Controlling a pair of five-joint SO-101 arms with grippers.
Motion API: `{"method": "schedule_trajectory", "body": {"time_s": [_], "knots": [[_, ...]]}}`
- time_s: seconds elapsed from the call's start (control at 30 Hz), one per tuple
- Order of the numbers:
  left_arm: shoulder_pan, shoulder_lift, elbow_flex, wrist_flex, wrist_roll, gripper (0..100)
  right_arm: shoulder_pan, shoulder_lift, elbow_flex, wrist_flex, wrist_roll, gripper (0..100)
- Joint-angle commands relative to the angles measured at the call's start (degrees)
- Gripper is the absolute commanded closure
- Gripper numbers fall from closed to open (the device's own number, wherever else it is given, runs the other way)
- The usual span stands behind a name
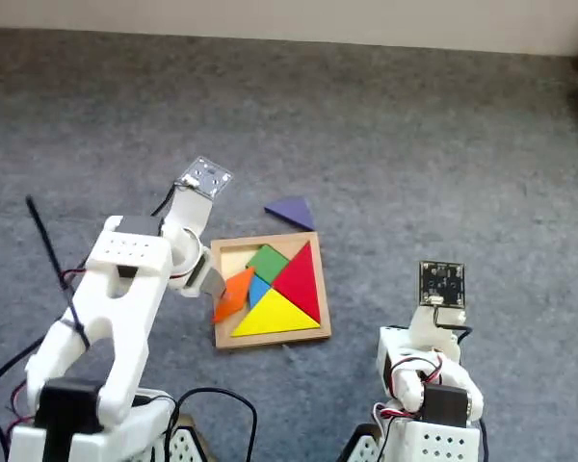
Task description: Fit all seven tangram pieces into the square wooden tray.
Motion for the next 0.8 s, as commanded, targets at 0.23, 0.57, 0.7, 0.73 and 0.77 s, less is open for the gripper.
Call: {"method": "schedule_trajectory", "body": {"time_s": [0.23, 0.57, 0.7, 0.73, 0.77], "knots": [[5.1, 1.5, 3.3, -0.9, 0.5, 70, 0.8, -0.9, 8.5, 0.3, 0.6, 96.1], [5.4, -3.6, -2.5, 6.9, 0.6, 76, 0.8, -0.9, 8.5, 0.3, 0.6, 96.1], [5.6, -11.4, -5.6, 12.1, 0.6, 76, 0.8, -0.9, 8.5, 0.3, 0.6, 96.1], [5.6, -13.3, -5.8, 12.7, 0.6, 76, 0.8, -0.9, 8.5, 0.3, 0.6, 96.1], [5.6, -15.2, -5.8, 12.9, 0.6, 76, 0.8, -0.9, 8.5, 0.3, 0.6, 96.1]]}}
